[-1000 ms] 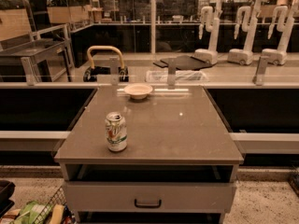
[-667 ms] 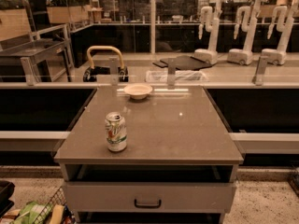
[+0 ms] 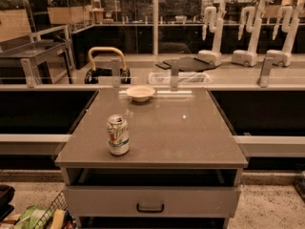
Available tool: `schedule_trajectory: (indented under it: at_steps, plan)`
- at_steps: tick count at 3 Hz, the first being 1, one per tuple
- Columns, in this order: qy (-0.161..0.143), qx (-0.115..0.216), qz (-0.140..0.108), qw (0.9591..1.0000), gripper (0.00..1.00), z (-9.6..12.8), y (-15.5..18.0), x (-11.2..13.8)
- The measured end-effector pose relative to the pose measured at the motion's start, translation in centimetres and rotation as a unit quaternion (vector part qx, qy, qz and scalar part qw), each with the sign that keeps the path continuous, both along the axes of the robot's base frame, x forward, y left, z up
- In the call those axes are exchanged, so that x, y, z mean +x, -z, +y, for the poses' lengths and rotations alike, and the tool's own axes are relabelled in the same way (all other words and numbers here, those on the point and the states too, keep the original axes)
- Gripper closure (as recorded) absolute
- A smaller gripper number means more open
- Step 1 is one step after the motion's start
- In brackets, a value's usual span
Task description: Pick water bottle from bottom drawer and place on counter
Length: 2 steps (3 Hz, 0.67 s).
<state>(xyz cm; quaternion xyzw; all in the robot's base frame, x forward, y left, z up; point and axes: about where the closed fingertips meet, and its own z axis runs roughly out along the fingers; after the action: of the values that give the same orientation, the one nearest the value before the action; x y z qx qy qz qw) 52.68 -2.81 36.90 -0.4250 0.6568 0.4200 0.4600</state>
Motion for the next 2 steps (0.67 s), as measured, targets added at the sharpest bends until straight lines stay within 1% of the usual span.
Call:
schedule_trajectory:
  at_steps: [1, 2]
  plan:
    - [0.039, 0.041, 0.013, 0.9983, 1.00, -5.4, -10.1, -1.9]
    - [0.105, 0.077, -0.001, 0.9916, 1.00, -12.0, -24.1, -0.2]
